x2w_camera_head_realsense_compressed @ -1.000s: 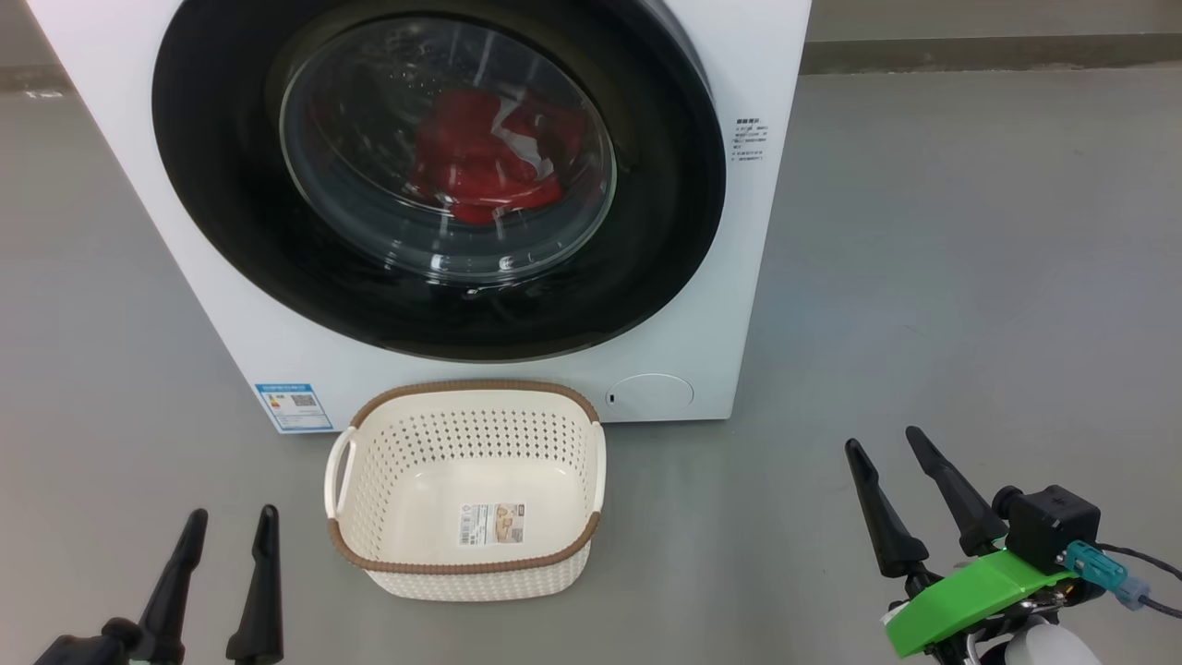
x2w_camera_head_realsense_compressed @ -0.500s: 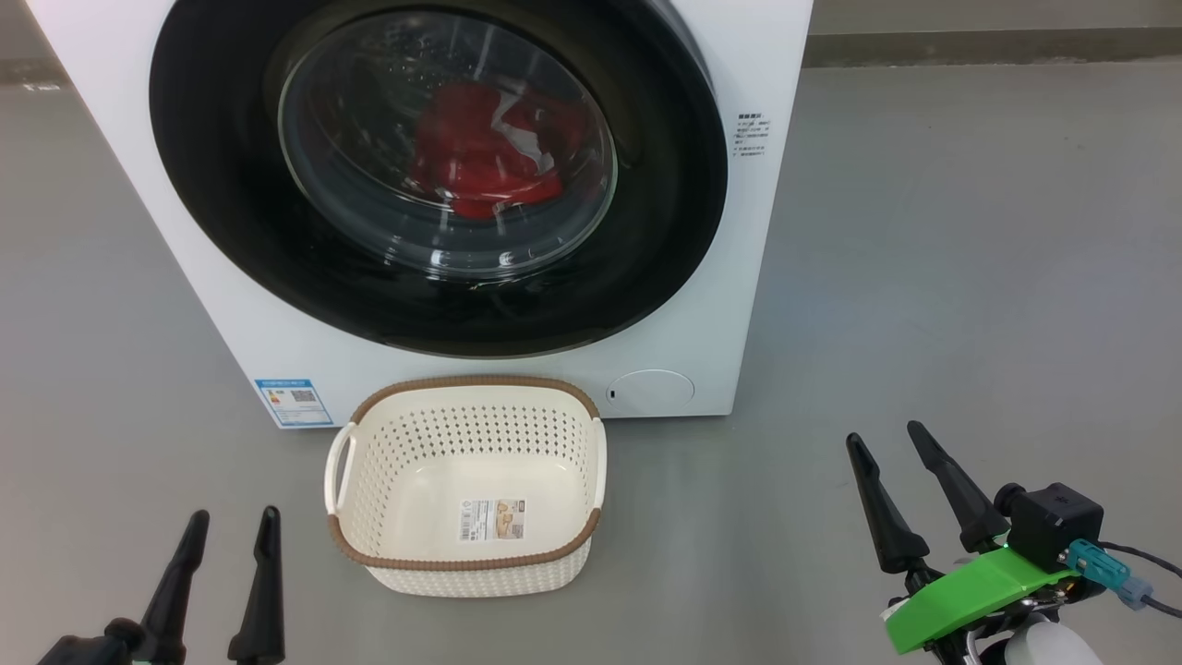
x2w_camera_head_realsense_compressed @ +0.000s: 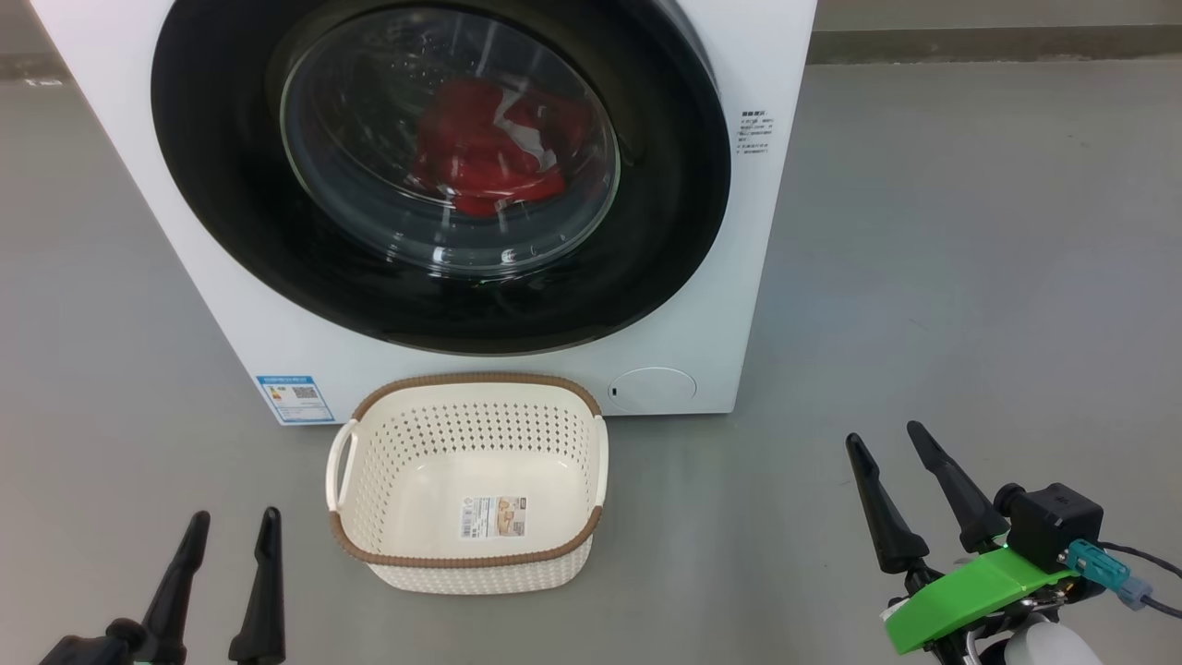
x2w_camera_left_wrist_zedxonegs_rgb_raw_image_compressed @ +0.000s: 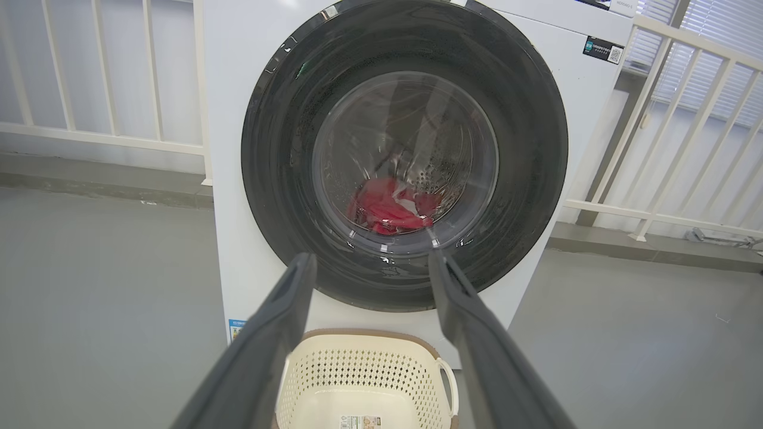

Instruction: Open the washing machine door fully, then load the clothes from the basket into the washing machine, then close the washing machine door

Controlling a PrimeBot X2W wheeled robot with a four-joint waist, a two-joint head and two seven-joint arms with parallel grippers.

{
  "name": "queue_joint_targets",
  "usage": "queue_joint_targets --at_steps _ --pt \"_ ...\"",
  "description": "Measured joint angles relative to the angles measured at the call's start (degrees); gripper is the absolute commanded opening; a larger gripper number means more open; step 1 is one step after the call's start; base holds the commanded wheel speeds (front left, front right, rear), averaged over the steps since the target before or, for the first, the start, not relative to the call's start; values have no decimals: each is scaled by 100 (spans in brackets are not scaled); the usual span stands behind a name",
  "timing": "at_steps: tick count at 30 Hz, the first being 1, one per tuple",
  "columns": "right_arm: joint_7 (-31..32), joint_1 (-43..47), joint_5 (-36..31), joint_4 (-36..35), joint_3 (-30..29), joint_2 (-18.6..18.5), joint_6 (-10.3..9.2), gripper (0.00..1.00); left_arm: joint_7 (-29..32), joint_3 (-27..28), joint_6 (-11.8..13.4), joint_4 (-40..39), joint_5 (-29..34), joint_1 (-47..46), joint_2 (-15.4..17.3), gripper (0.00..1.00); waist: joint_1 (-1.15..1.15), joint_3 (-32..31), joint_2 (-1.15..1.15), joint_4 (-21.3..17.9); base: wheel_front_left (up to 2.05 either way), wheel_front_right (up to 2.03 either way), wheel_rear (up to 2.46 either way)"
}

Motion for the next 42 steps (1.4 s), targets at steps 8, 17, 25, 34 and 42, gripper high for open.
queue_joint_targets --at_steps 8,17,25,34,42 --pt "0 1 -9 0 -1 5 0 100 0 0 0 0 0 0 0 100 0 -3 0 0 0 0 0" --pt "0 1 -9 0 0 10 0 100 0 -4 0 0 -2 0 0 100 0 2 0 2 0 0 0" --pt "0 2 -9 0 0 10 0 100 0 -11 0 10 -4 -1 -1 100 0 -8 0 10 0 0 0" --pt "0 3 -9 1 2 12 0 100 0 -23 0 14 -24 -1 -1 100 0 -17 0 8 0 0 0" --pt "9 232 11 375 18 100 0 0 35 -144 1 370 -48 149 -236 0 0 -17 0 7 0 0 0"
